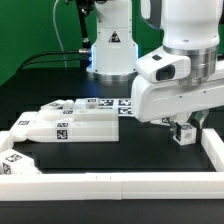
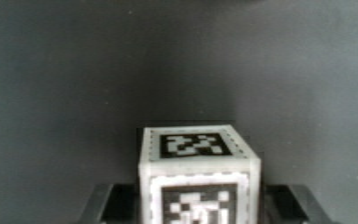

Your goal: Assemble chair

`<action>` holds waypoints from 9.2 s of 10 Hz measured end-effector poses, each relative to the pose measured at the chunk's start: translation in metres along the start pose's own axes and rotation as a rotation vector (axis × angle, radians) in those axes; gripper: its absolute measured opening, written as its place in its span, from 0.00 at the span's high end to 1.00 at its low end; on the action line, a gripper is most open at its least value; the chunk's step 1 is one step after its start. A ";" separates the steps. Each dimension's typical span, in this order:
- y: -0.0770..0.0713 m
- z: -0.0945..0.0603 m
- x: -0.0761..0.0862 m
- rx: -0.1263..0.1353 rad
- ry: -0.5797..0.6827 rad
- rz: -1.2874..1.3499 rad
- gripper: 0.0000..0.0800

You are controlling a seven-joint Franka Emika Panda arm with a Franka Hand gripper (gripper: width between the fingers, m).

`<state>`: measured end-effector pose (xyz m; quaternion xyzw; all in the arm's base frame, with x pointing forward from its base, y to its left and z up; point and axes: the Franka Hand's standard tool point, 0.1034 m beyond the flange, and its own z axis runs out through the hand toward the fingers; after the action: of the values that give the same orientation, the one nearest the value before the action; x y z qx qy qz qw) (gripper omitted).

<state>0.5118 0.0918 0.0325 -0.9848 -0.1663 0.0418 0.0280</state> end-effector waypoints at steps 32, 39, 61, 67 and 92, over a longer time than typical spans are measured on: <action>0.047 0.010 -0.154 0.002 0.001 0.044 0.65; 0.005 -0.017 -0.087 0.016 -0.028 0.002 0.19; 0.026 -0.020 -0.100 0.006 0.021 -0.077 0.96; 0.052 -0.036 -0.062 0.040 -0.029 0.066 0.96; 0.090 0.009 0.078 0.021 -0.039 0.369 0.96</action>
Offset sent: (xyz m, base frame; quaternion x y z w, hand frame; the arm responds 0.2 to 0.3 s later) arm -0.0712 -0.0573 0.0350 0.0324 -0.0073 -0.0169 0.9993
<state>0.6132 0.0331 0.0119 -0.9972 0.0173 0.0673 0.0267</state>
